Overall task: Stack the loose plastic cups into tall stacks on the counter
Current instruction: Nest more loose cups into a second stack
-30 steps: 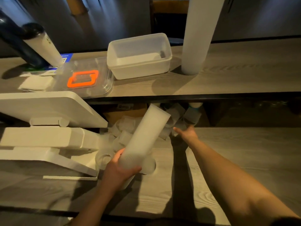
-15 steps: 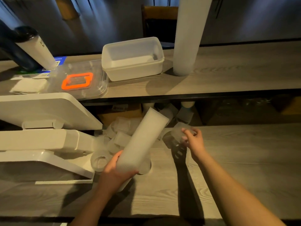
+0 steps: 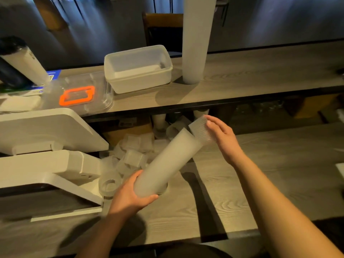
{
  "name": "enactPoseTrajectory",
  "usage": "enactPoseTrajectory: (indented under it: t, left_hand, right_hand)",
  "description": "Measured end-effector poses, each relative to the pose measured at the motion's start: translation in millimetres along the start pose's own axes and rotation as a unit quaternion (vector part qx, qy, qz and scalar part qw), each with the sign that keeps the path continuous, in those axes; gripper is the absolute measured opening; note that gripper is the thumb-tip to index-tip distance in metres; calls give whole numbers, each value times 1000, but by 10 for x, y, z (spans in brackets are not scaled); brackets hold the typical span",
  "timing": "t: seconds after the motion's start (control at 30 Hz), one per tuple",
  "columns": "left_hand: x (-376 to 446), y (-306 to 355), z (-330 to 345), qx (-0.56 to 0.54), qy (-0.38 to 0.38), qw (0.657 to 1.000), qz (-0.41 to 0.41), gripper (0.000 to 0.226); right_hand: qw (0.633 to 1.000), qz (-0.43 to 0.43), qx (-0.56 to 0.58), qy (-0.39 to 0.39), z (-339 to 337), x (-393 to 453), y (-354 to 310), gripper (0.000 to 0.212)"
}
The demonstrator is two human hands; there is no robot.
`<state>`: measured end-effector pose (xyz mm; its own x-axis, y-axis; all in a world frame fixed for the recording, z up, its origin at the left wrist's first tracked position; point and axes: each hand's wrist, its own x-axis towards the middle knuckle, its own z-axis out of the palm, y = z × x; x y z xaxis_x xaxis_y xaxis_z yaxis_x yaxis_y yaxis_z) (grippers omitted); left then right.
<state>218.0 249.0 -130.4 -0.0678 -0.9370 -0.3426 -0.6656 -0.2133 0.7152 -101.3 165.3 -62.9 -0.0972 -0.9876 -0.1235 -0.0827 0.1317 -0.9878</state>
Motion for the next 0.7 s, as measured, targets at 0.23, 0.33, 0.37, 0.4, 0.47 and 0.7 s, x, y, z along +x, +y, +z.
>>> enactPoseTrajectory:
  t: [0.23,0.33,0.37,0.4,0.47,0.7]
  left_hand:
    - [-104,102,-67,60,15,998,32,97]
    - [-124,114,-83,42,14,998,35,94]
    - [-127,110,-89,35,12,999,36,93]
    - [-129,101,-93,30,9,999,36,92]
    - [-132,95,-101,25,2,999,38,90]
    - [6,340,-13,-46,-1,998,41,89]
  right_hand:
    - [995,-7,-74,-65,163,-117,-58,27]
    - [996,4,-60,-65,333,-208,-10,43]
    - [996,9,-61,-62,367,-227,18,49]
    - [996,16,-60,-64,387,-234,51,53]
    - [996,41,-26,-68,413,-261,84,62]
    - [986,88,140,-30,503,-459,270,63]
